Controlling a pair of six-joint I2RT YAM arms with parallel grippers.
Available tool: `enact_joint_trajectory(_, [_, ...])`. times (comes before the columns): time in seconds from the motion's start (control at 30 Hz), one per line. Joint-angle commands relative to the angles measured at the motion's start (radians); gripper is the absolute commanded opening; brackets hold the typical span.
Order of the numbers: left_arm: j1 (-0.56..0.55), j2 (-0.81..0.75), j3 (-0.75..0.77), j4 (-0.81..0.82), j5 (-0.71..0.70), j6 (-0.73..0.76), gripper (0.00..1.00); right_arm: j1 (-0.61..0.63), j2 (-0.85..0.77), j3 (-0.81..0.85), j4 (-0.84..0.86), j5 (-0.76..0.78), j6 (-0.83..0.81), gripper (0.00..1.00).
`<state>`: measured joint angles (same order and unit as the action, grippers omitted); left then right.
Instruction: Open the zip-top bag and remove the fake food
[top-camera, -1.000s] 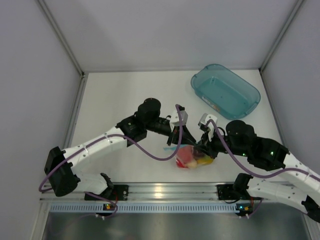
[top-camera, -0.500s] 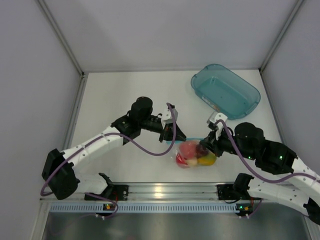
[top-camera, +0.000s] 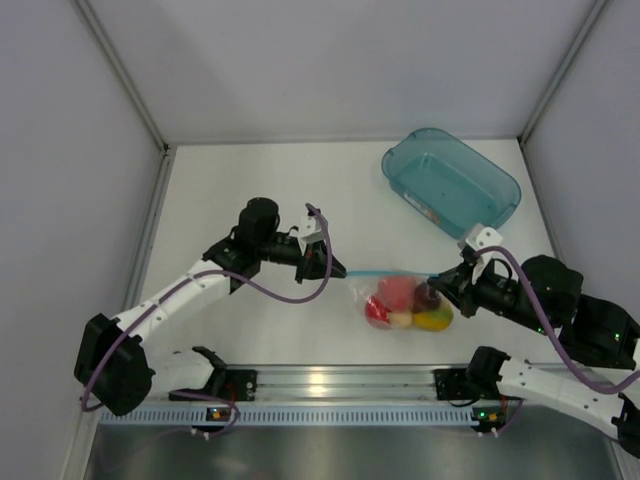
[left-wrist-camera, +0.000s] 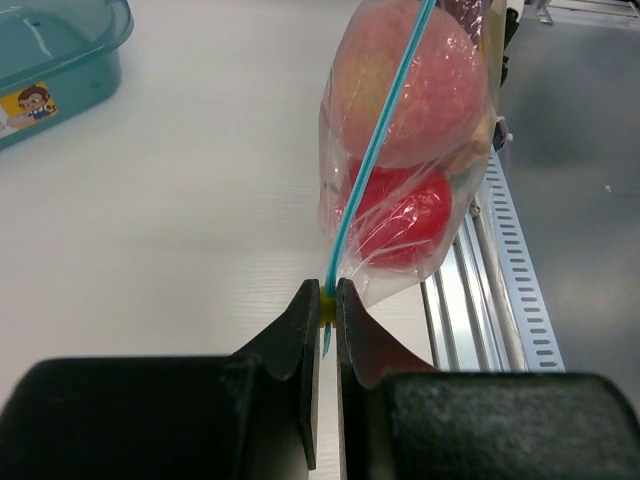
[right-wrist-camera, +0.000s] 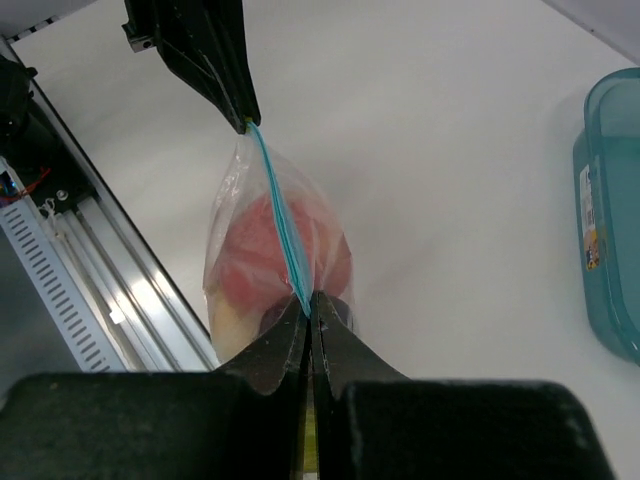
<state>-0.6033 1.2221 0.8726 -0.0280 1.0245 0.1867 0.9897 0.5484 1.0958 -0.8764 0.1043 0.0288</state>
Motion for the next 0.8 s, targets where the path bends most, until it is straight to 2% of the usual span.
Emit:
enact_joint_trajectory(0.0, [0.016,-0.027,-0.029,-0.024,-0.009,0.03,0.0,0.0,-0.018,0.039,0.004,0.003,0.008,0.0])
enact_joint_trajectory(0.2, [0.019,-0.056,-0.06,-0.024,-0.049,0.013,0.0,-0.002,-0.021,0.026,0.005,0.0,0.008,0.0])
enact_joint_trajectory(0.23, [0.019,-0.056,-0.055,-0.024,-0.038,-0.001,0.03,0.0,-0.021,0.021,0.011,-0.03,0.005,0.0])
enact_joint_trajectory(0.3, [0.019,-0.049,-0.038,-0.024,-0.015,-0.016,0.27,-0.002,-0.022,-0.002,0.04,-0.067,-0.007,0.0])
enact_joint_trajectory(0.33, [0.016,-0.046,-0.012,-0.024,-0.004,-0.032,0.36,-0.002,-0.024,-0.013,0.05,-0.087,-0.01,0.0])
enact_joint_trajectory(0.37, [0.013,-0.039,0.002,-0.024,-0.007,-0.041,0.51,-0.002,-0.027,-0.033,0.057,-0.092,-0.013,0.0])
enact_joint_trajectory(0.5, [-0.013,-0.042,0.072,-0.018,-0.072,-0.078,0.73,-0.002,-0.034,-0.071,0.083,-0.1,-0.02,0.0])
enact_joint_trajectory(0.57, [-0.026,-0.044,0.106,-0.003,-0.083,-0.087,0.77,-0.002,-0.034,-0.088,0.096,-0.129,-0.052,0.0])
enact_joint_trajectory(0.77, [-0.105,-0.007,0.167,0.007,-0.167,-0.09,0.76,0.0,-0.033,-0.102,0.105,-0.156,-0.086,0.0])
